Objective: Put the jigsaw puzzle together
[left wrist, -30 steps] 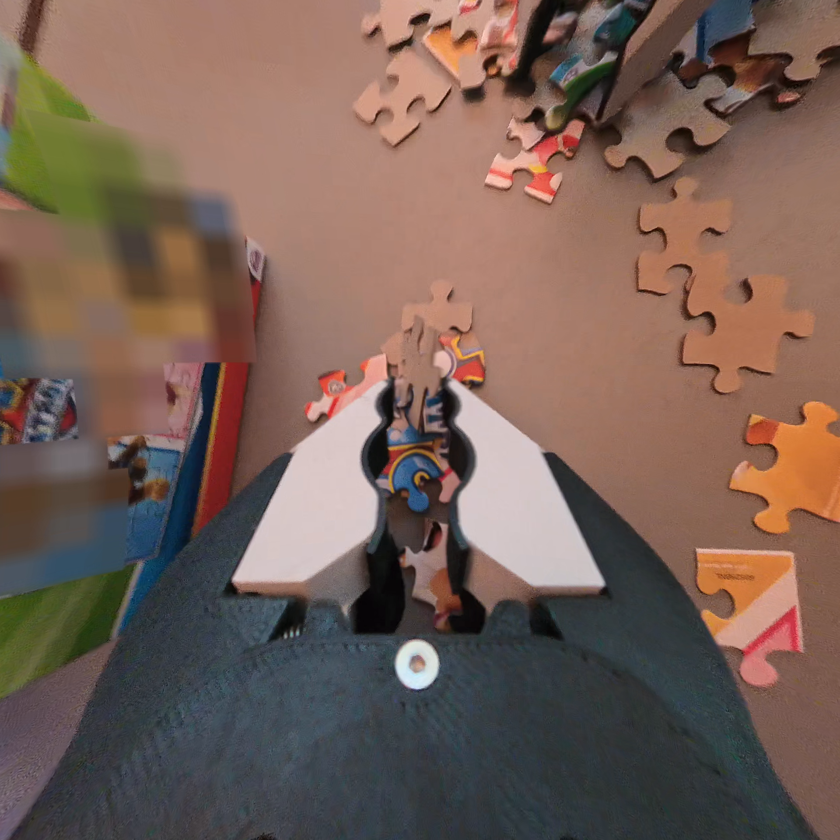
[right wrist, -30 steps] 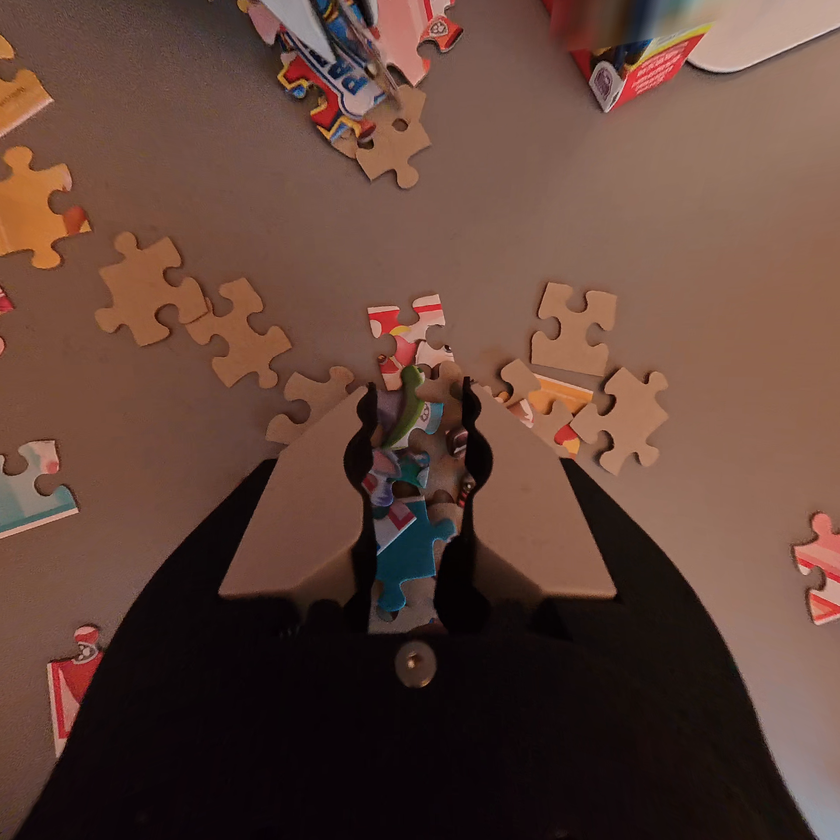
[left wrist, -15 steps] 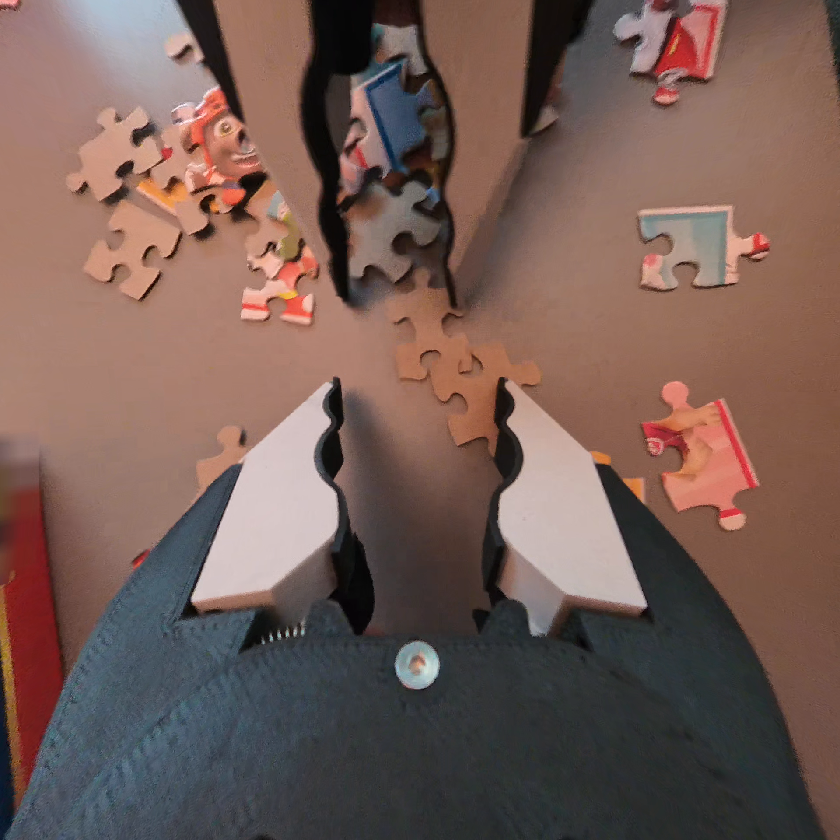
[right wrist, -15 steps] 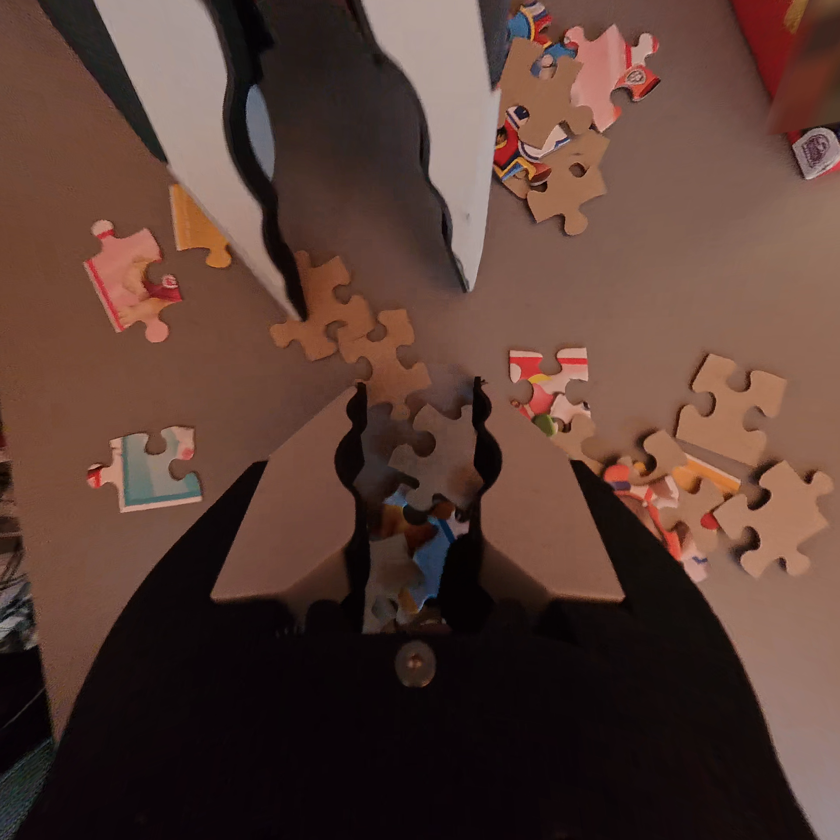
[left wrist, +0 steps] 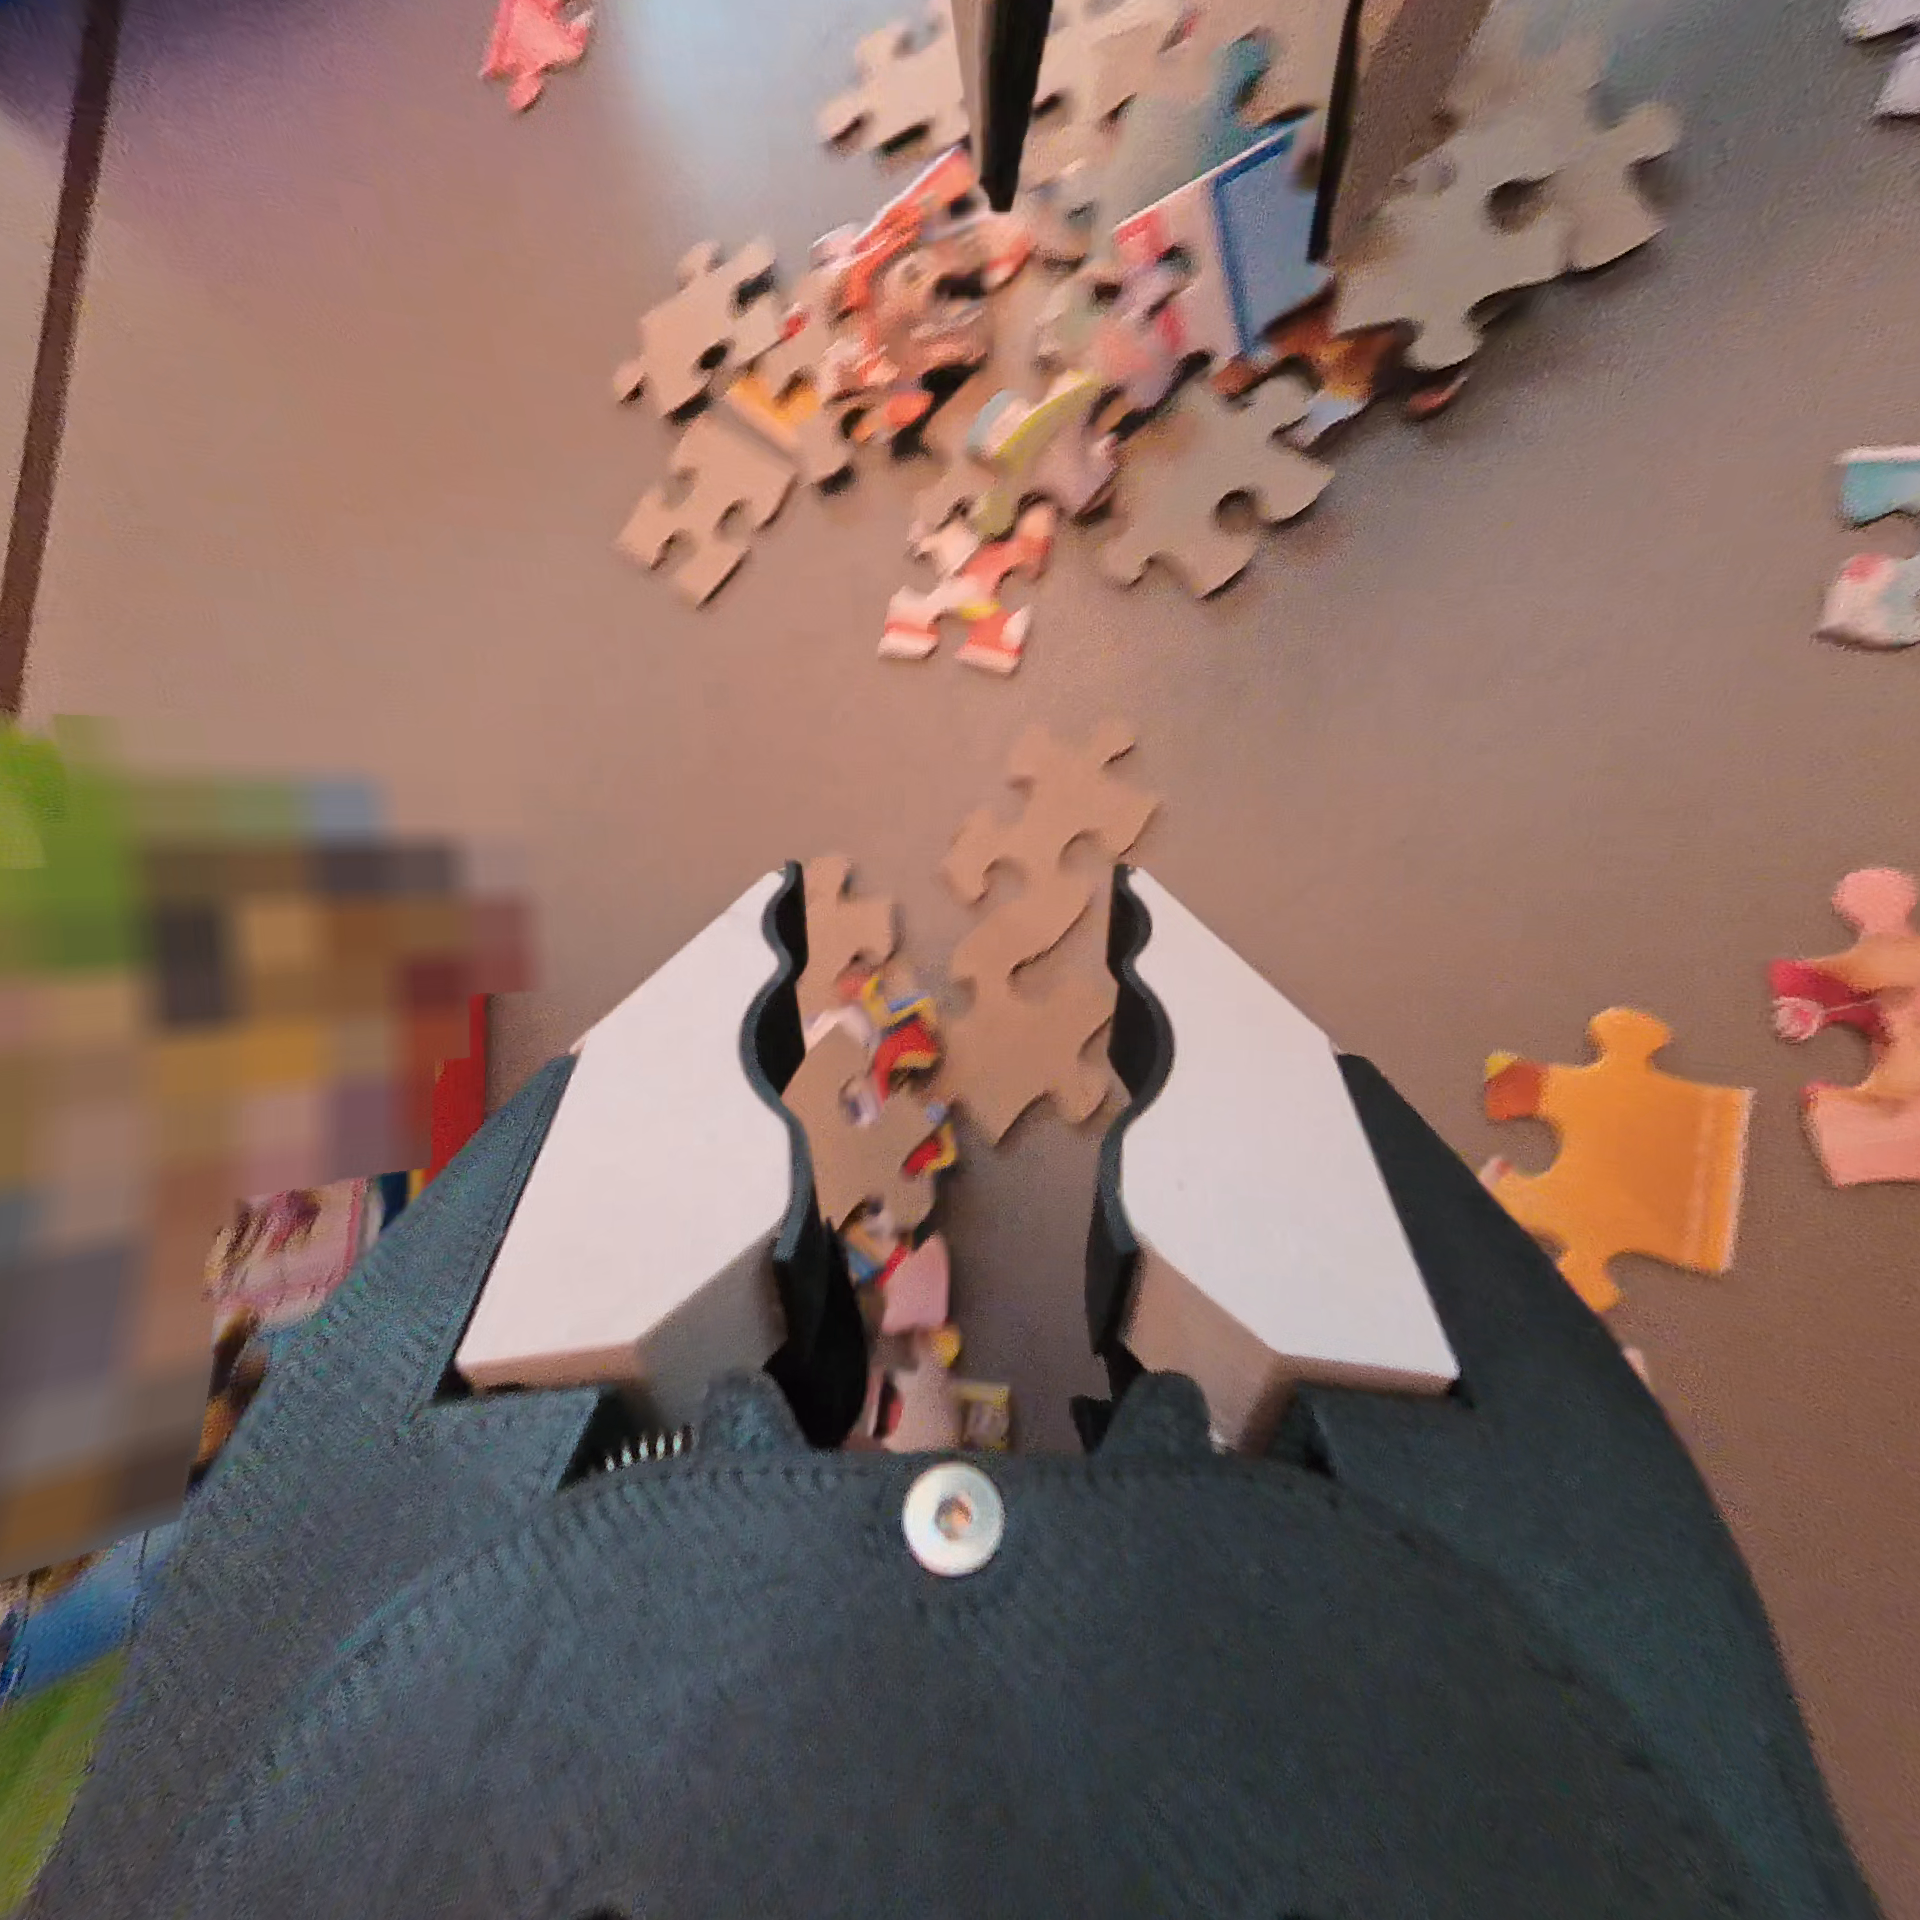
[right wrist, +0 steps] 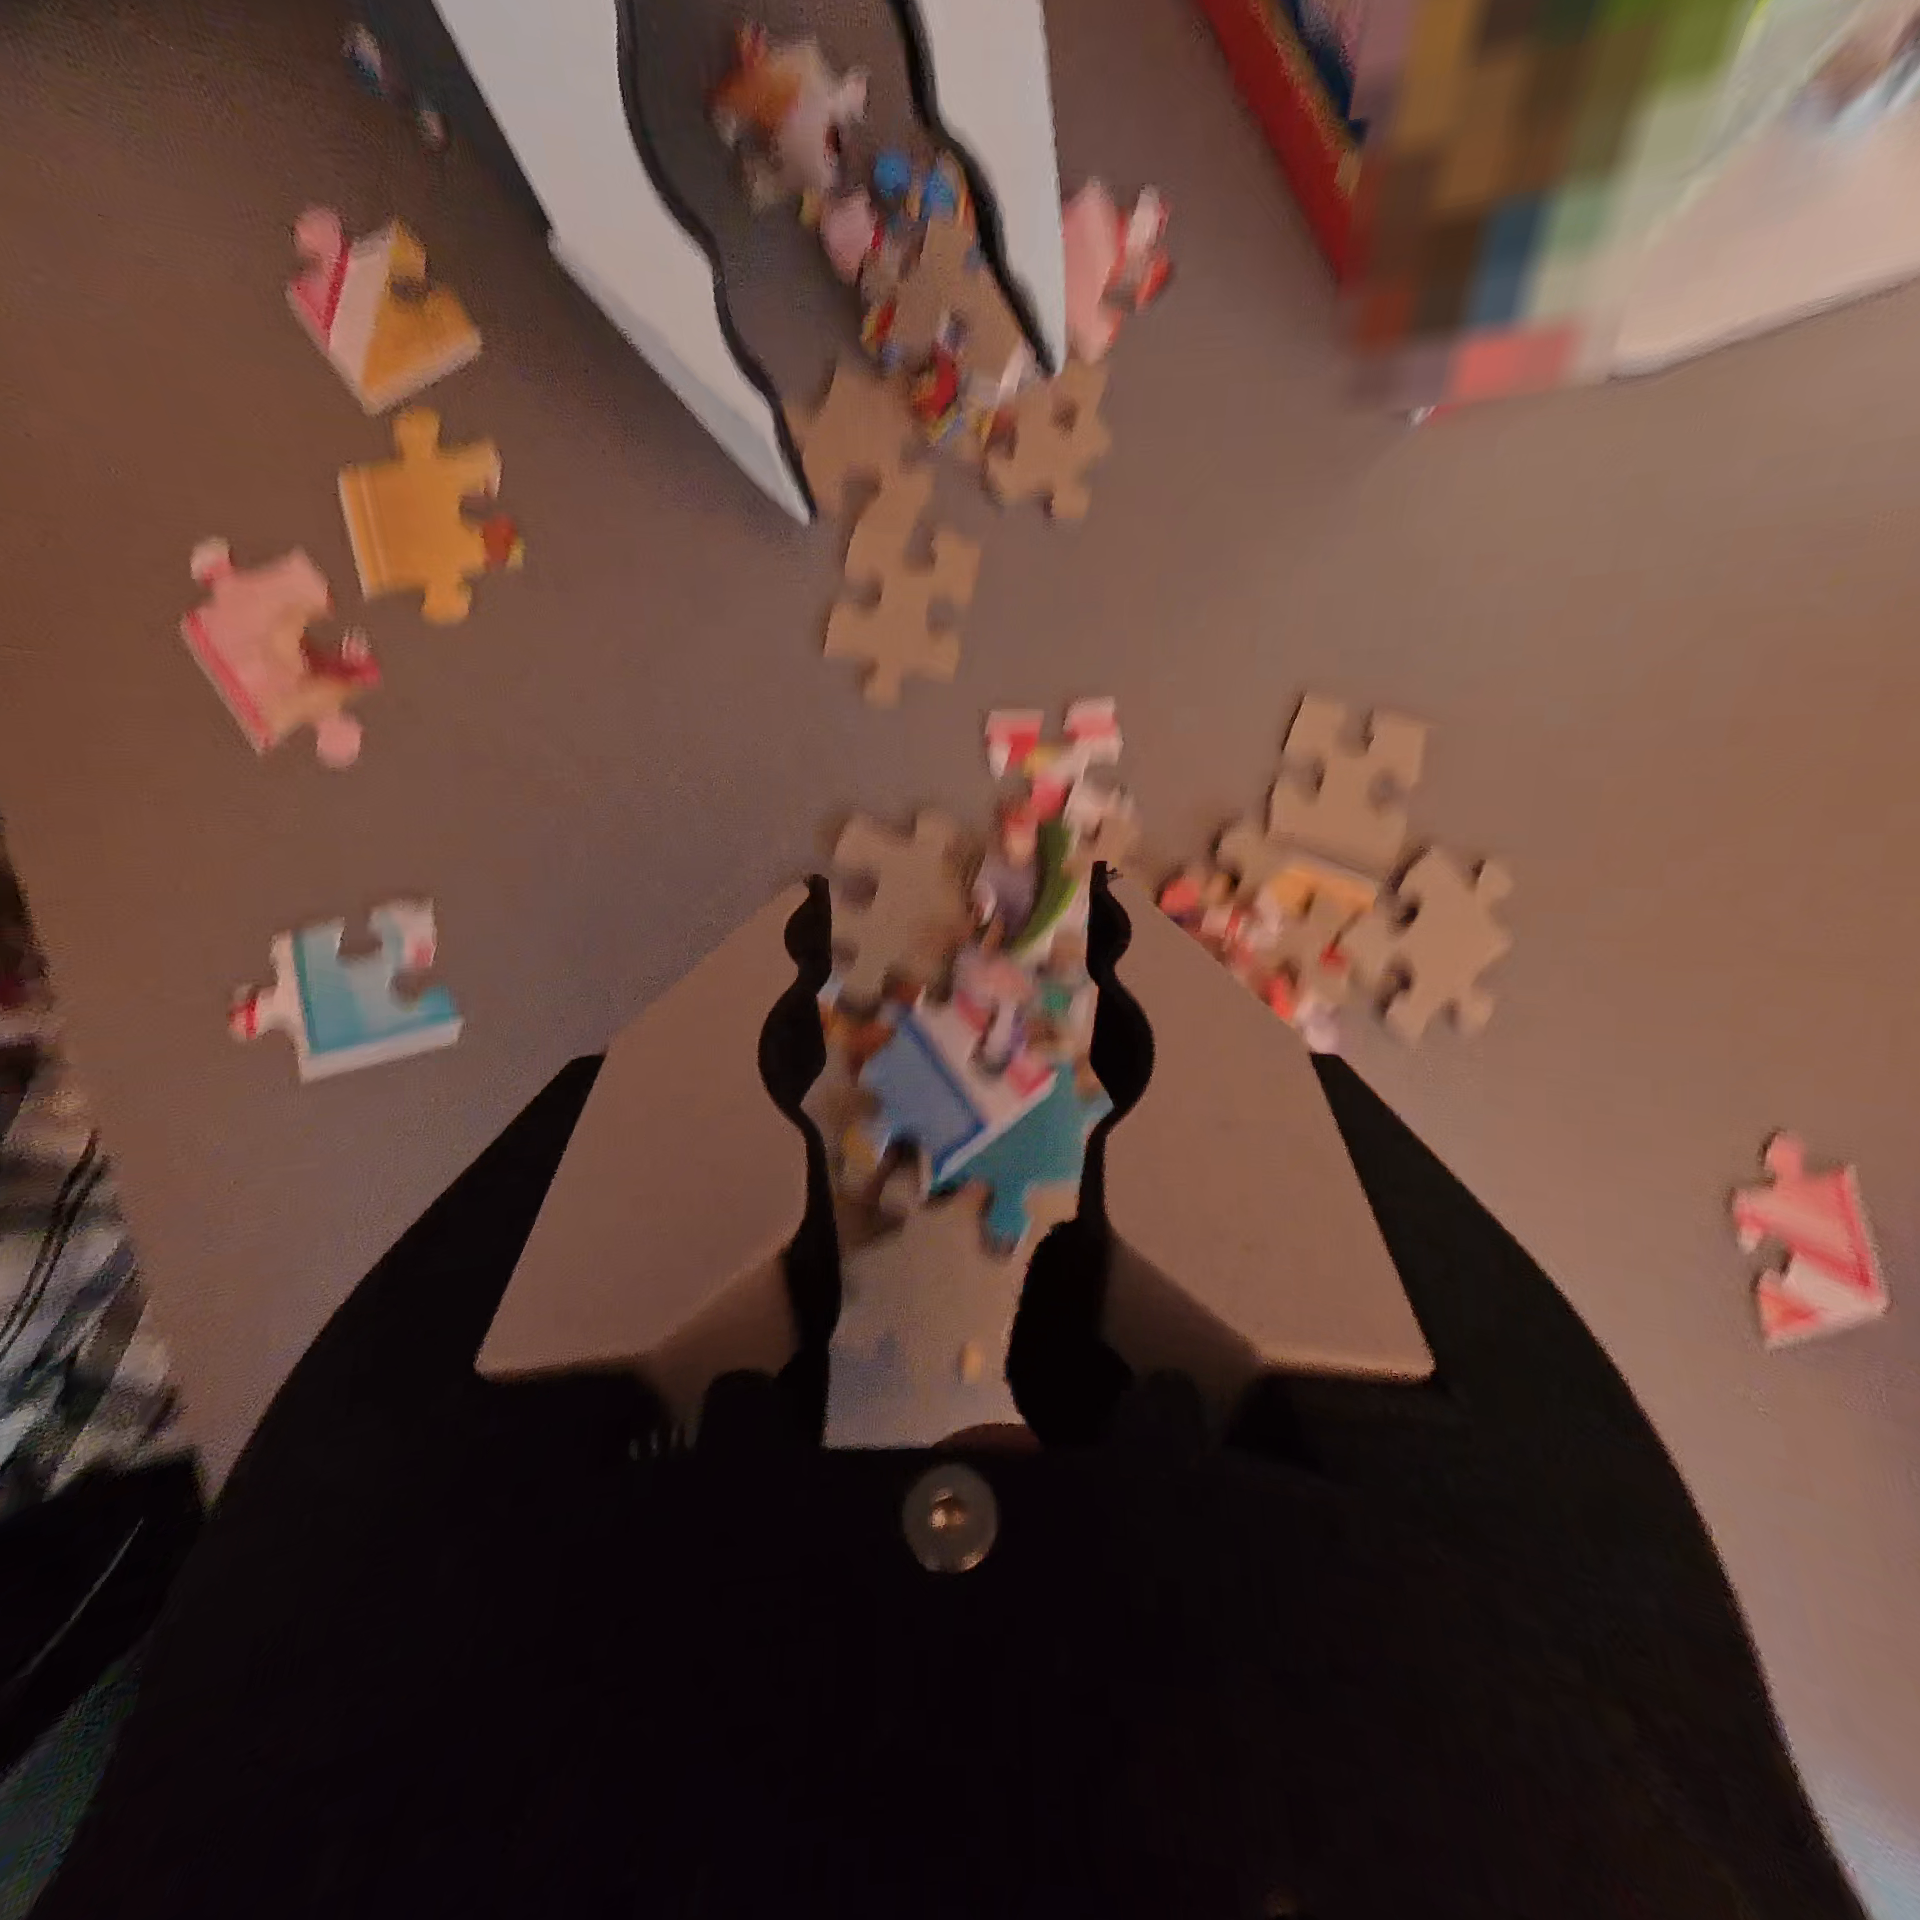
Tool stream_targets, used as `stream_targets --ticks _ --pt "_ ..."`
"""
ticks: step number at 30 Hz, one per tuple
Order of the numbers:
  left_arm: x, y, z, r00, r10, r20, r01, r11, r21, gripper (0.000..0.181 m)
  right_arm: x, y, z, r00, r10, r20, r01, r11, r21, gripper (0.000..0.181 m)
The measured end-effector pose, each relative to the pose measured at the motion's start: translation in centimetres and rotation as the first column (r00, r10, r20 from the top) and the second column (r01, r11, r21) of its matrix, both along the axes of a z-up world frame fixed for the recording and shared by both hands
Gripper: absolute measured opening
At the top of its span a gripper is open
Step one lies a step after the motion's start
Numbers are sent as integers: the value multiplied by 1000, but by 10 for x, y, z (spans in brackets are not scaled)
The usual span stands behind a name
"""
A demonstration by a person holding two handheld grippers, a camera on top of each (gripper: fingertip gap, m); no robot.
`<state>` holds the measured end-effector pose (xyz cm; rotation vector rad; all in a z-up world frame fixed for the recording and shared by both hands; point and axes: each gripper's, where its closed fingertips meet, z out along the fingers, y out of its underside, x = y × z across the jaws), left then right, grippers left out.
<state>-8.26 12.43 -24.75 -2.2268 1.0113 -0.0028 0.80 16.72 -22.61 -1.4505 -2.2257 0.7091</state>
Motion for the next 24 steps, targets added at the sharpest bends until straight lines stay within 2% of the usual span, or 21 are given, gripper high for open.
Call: stream_targets --ticks 4,7,12,15,21,24 --pt "52 5 -9 989 -150 3 150 988 -29 55 52 -3 -23 995 2 103 -1 1000 -8 47" --pt "72 12 -21 977 -206 -56 202 977 -63 54 63 -8 -41 992 3 125 -3 1000 -2 48" --pt "88 20 -24 970 -242 -21 239 967 -88 30 56 -10 -46 996 -11 91 11 1000 -2 41" --pt "96 15 -28 964 -267 14 267 959 -98 0 53 -10 -44 997 -12 75 13 1000 -2 39" --pt "92 16 -27 969 -245 19 246 967 -64 0 43 -12 -30 1000 -9 -2 9 1000 15 37" --pt "89 14 -21 974 -218 65 222 973 -65 0 34 -22 -24 999 15 -45 -14 1000 14 37"
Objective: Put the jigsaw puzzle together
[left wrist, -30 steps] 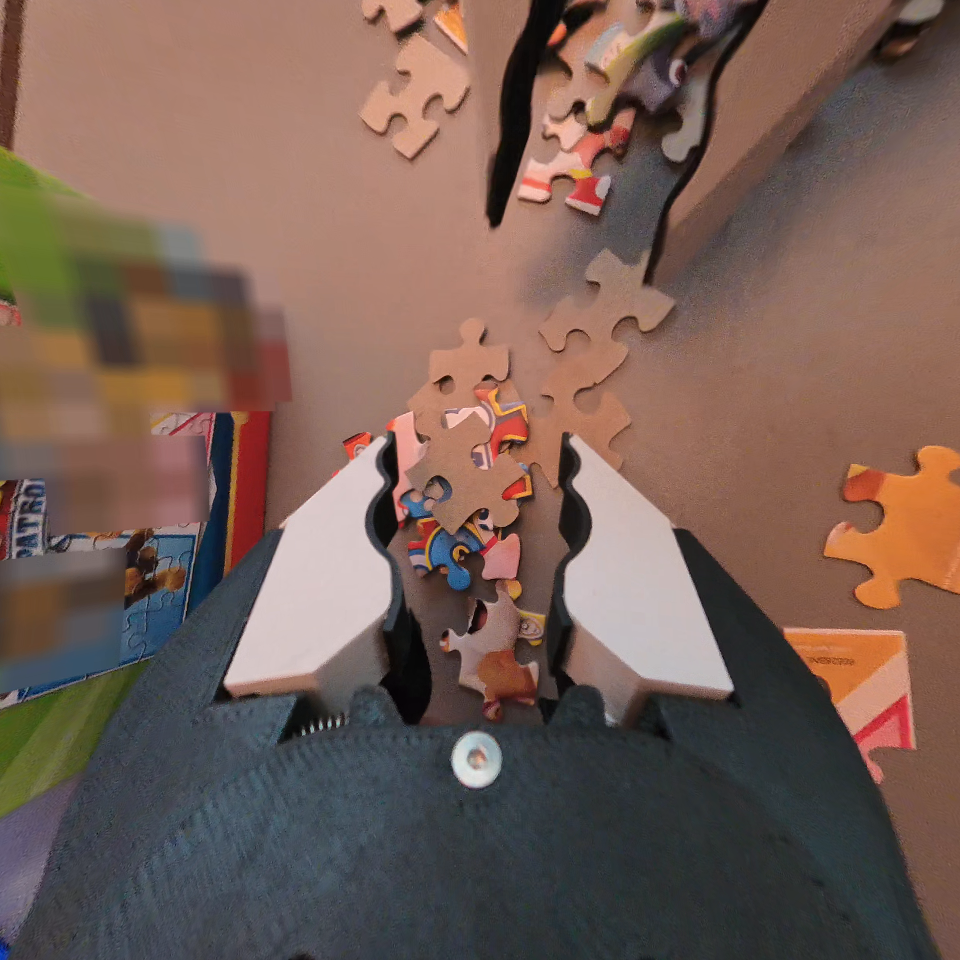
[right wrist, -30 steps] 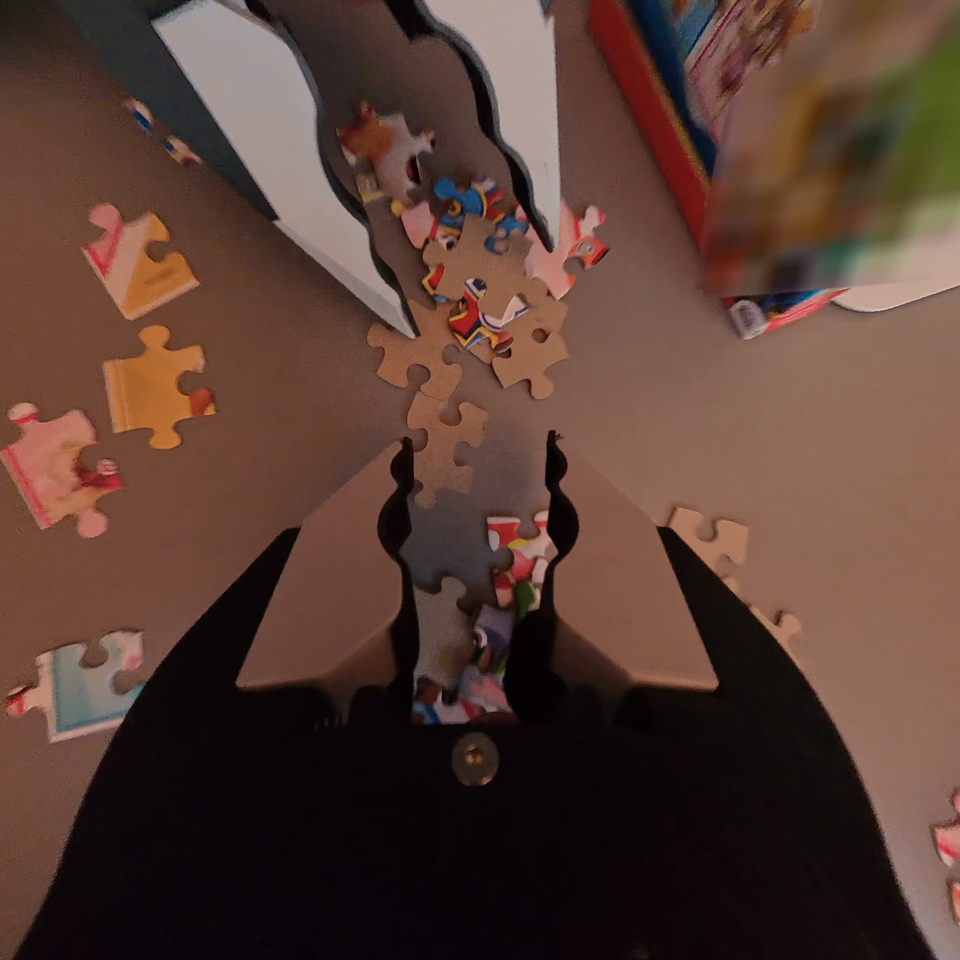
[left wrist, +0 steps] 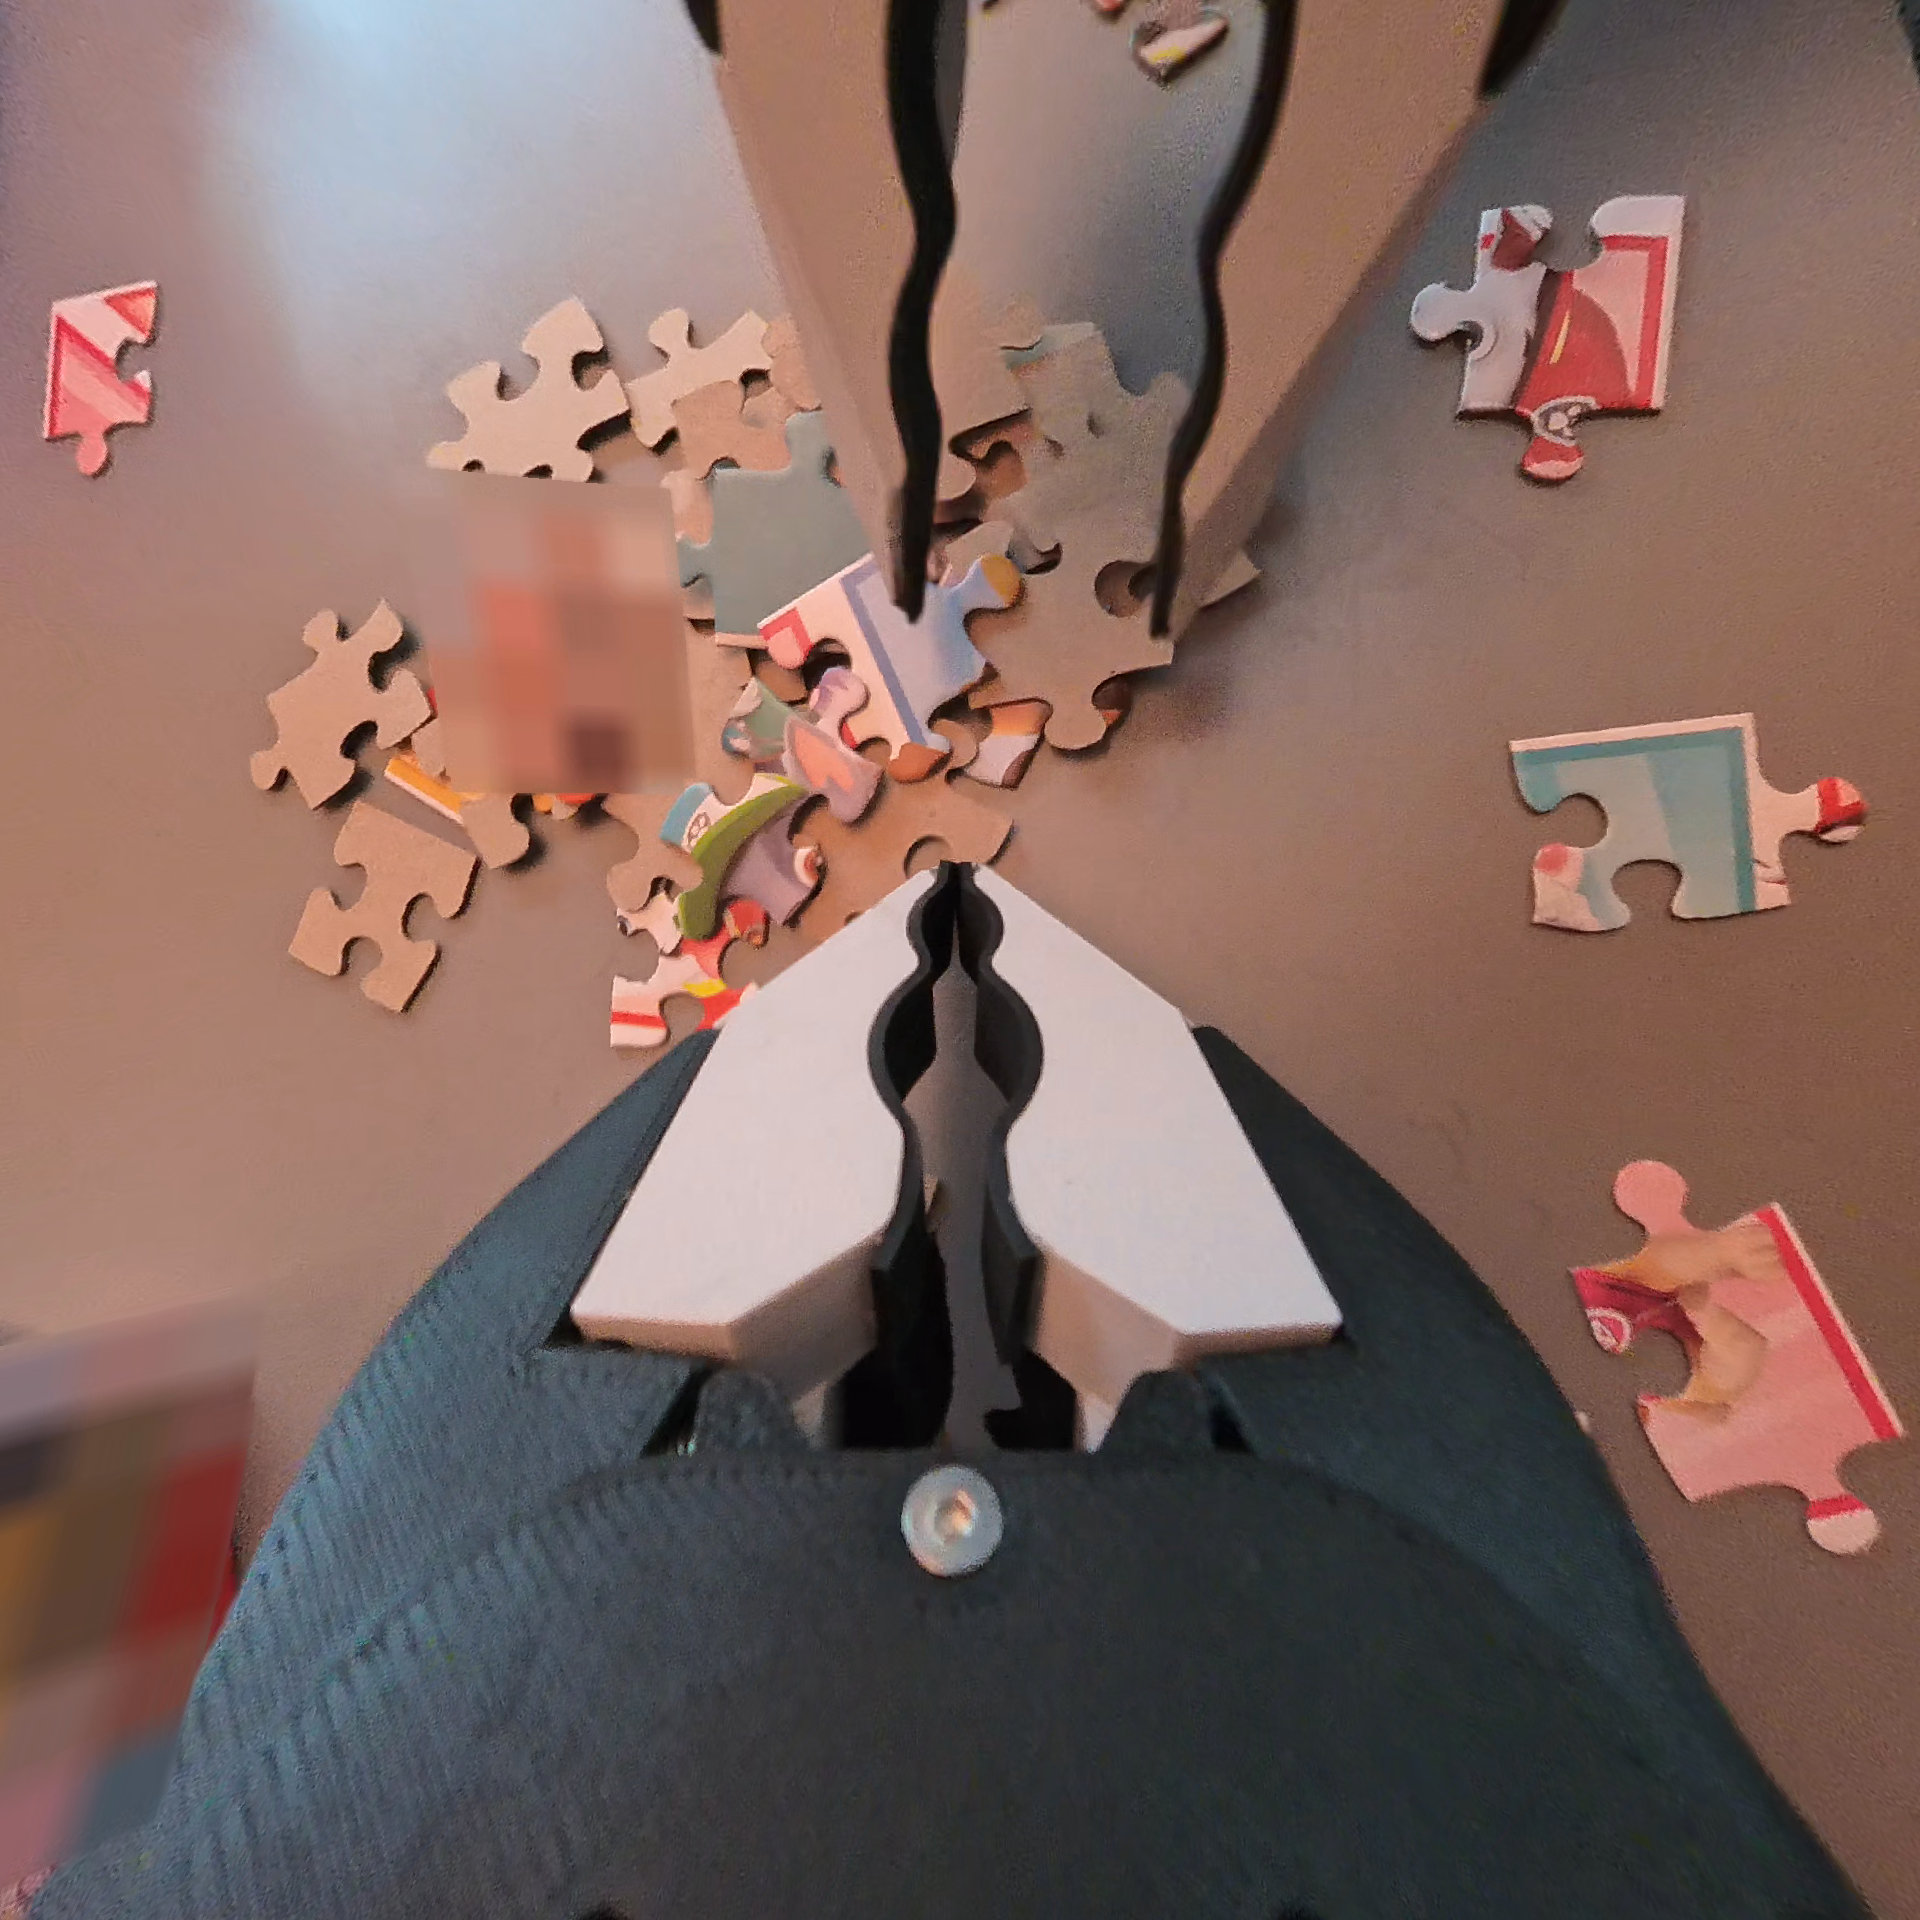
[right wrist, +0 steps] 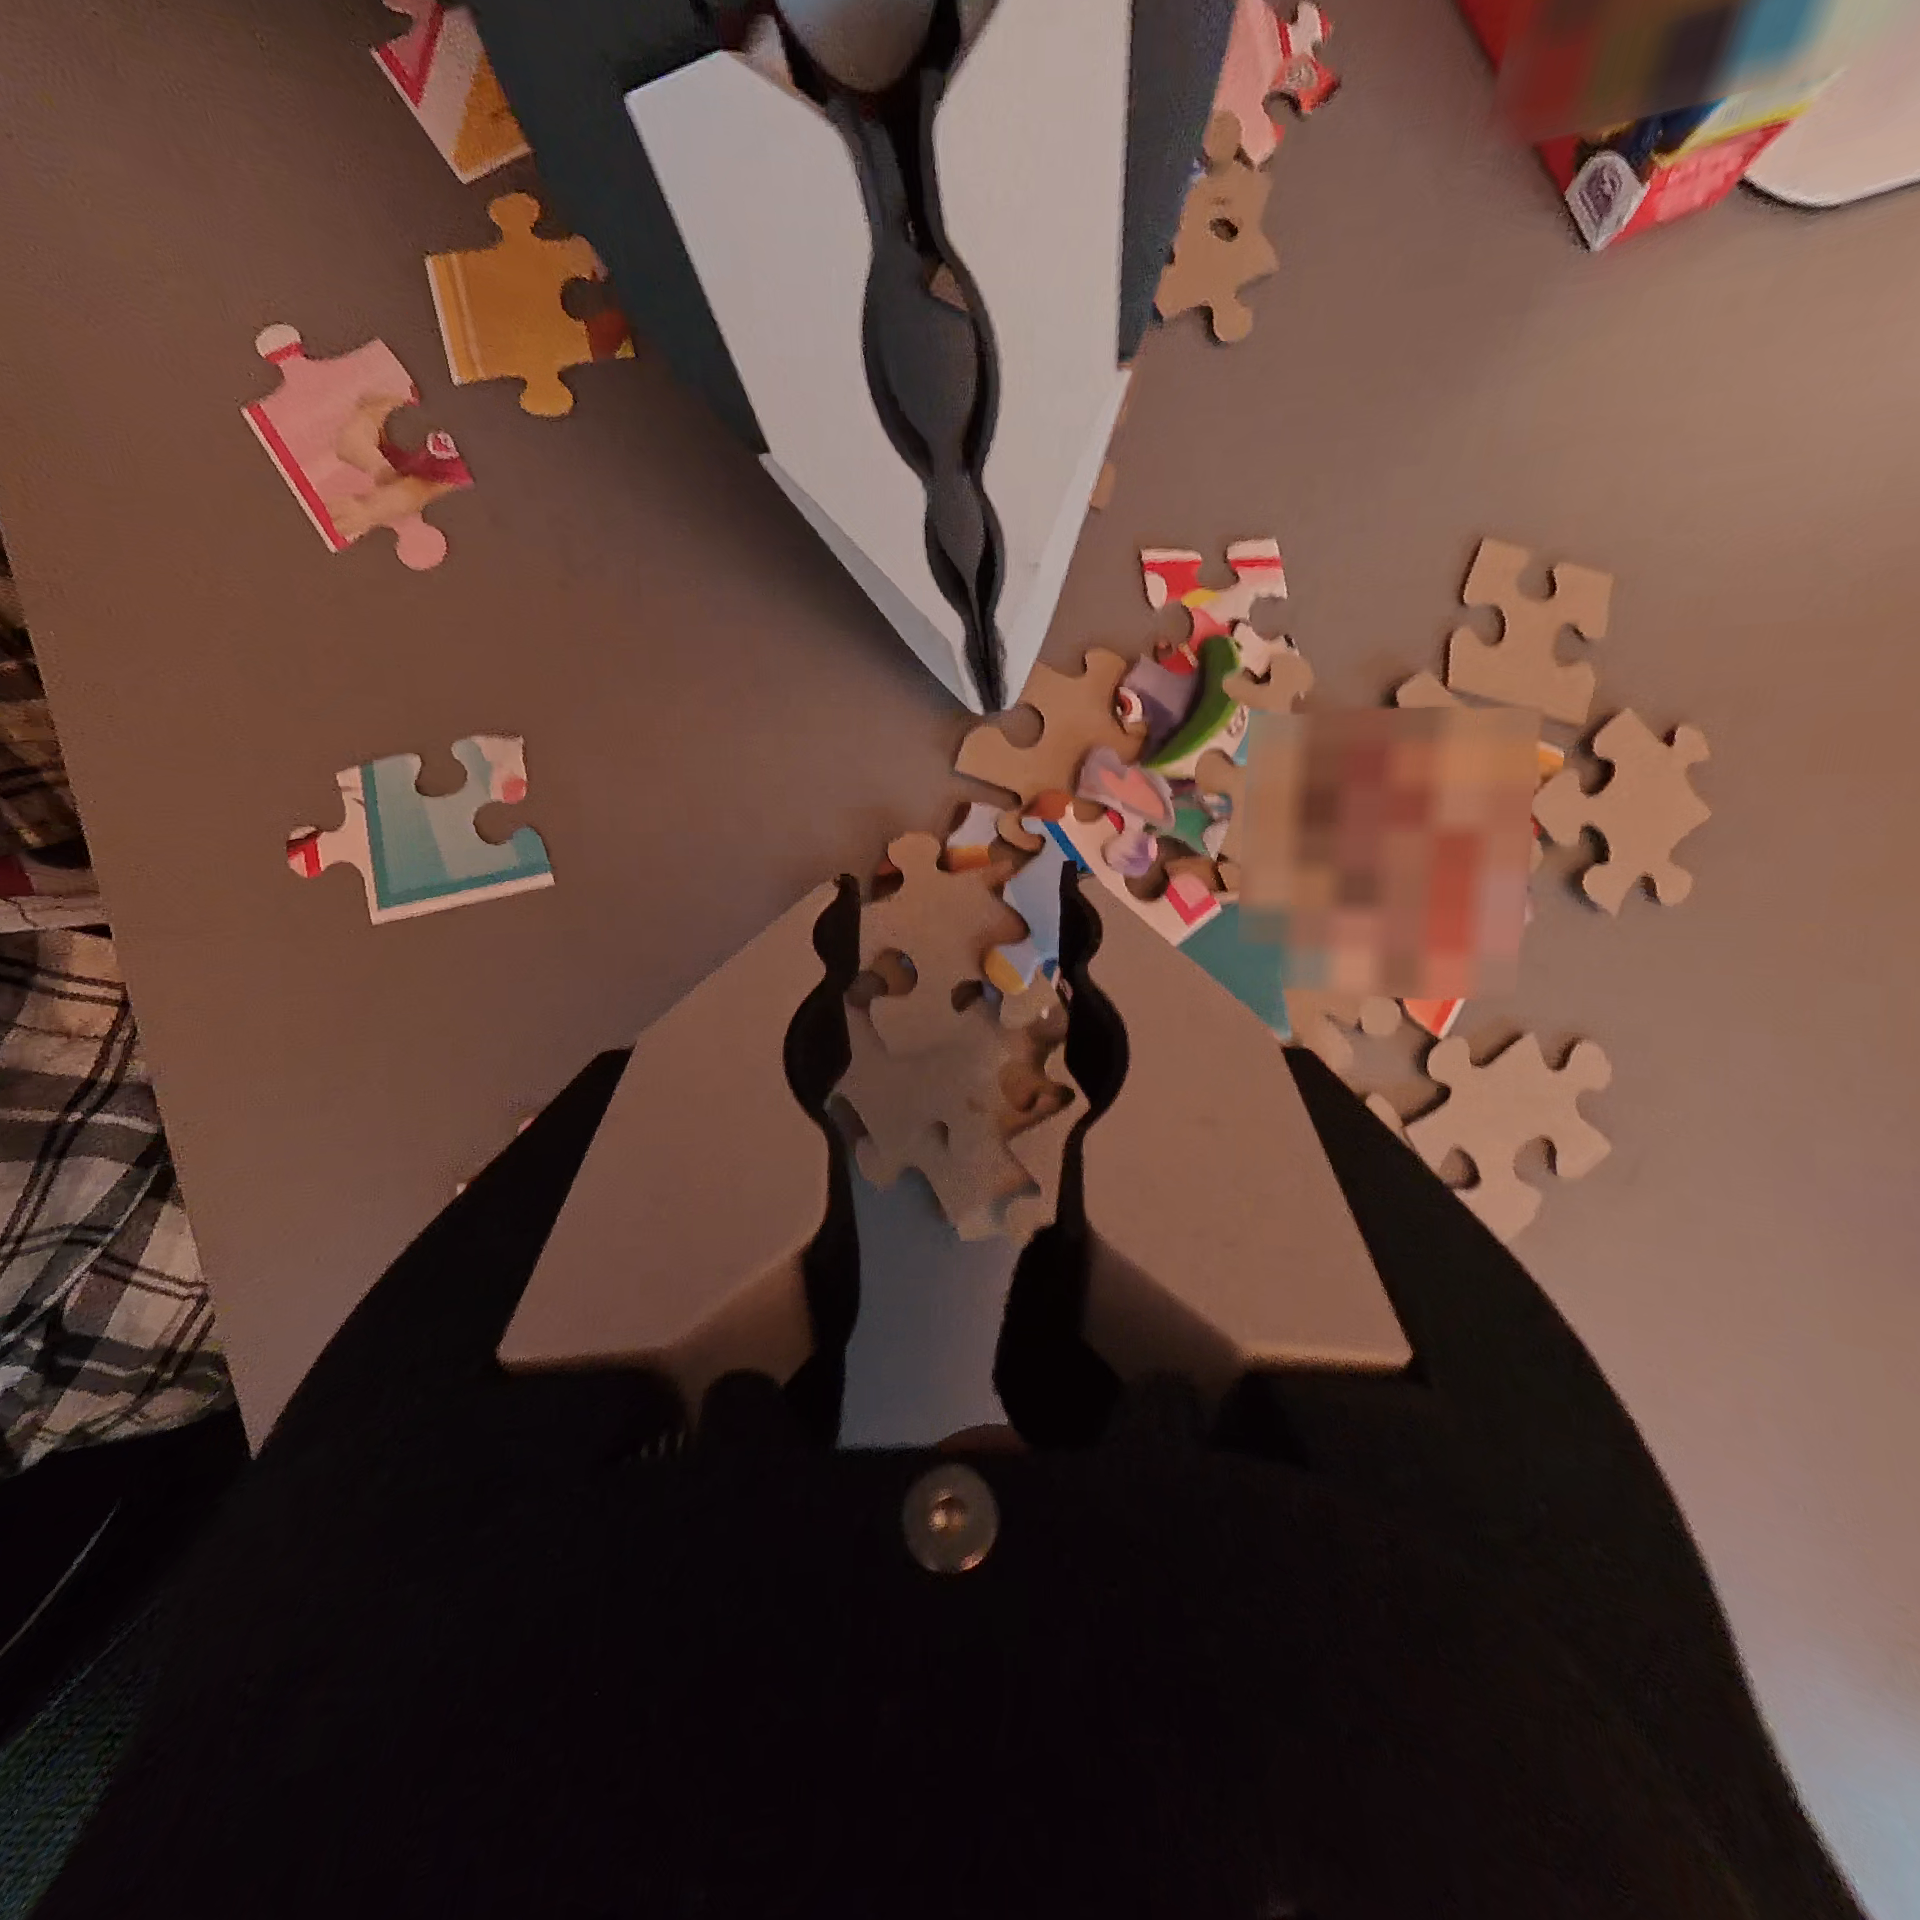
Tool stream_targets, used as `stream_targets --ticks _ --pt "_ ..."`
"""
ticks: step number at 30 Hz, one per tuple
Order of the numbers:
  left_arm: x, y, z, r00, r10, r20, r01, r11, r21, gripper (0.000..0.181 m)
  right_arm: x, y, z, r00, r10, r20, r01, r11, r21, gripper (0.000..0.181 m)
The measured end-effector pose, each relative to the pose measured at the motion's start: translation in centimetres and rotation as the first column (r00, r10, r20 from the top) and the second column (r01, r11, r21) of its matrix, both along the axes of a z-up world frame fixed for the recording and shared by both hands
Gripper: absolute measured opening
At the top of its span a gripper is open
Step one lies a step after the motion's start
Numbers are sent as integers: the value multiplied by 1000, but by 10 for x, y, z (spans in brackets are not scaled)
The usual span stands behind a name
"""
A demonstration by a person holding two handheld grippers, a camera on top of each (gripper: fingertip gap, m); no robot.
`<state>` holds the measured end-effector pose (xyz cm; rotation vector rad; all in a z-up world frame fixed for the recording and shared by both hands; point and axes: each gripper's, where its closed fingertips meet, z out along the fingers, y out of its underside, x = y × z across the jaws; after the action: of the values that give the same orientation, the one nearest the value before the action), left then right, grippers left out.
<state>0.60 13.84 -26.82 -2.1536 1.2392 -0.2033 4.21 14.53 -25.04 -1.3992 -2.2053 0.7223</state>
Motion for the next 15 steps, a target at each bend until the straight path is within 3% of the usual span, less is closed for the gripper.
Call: stream_targets --ticks 5,8,9,15 --pt "-15 -2 4 999 46 -2 -46 999 -7 0 -24 -9 -17 999 43 10 -43 993 107 35" --pt "-17 -2 -2 997 72 8 -71 996 -55 1 -34 -8 -20 999 45 8 -45 993 112 22" --pt "-20 1 -5 996 86 -6 -86 995 -58 12 -35 -5 -20 999 39 11 -40 991 124 18" --pt "-13 -5 -6 997 46 68 -35 988 -149 0 -34 2 -23 1000 26 5 -27 992 122 0"
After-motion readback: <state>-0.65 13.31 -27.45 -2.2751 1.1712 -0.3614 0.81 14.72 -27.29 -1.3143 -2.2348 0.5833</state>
